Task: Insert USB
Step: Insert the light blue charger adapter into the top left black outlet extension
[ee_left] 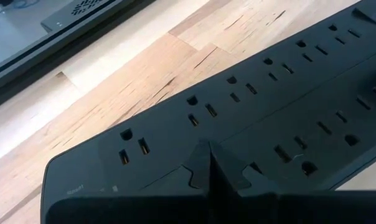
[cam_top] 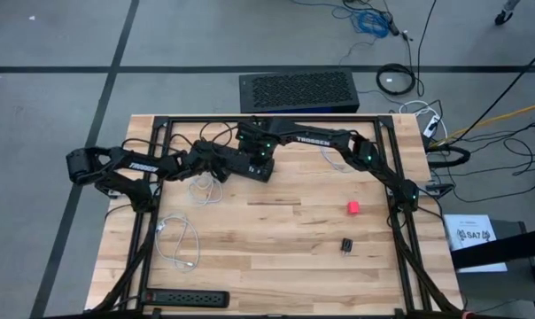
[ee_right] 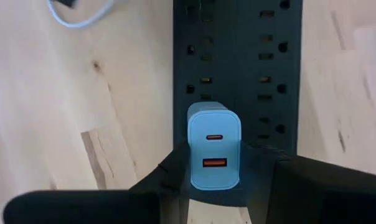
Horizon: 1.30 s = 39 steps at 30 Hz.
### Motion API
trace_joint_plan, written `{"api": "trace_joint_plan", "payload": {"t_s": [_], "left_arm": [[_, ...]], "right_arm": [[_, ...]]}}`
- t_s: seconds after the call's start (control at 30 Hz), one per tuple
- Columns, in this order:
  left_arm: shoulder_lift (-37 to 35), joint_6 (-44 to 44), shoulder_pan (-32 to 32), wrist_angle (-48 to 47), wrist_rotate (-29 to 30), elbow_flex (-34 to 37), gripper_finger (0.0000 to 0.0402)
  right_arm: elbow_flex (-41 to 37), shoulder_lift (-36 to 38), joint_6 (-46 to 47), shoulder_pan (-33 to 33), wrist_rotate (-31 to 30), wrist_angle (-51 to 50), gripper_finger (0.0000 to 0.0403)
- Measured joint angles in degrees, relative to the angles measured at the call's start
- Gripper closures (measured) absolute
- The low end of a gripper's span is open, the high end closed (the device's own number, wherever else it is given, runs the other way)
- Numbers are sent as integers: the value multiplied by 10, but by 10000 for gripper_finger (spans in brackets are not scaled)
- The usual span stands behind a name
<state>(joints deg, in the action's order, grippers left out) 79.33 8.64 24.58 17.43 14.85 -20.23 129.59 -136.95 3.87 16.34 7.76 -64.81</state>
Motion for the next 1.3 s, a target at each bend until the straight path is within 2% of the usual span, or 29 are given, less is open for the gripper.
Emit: {"api": "trace_joint_plan", "payload": {"t_s": [0.87, 1.17, 1.3], "left_arm": [[0, 0, -4, 1, 6, 0, 400], [0, 0, -4, 2, 6, 0, 400], [0, 0, -4, 2, 6, 0, 400]], "right_arm": [[4, -24, -8, -11, -7, 12, 325], [-1, -23, -31, -17, -20, 33, 235], [-1, -18, -33, -18, -28, 36, 215]]}}
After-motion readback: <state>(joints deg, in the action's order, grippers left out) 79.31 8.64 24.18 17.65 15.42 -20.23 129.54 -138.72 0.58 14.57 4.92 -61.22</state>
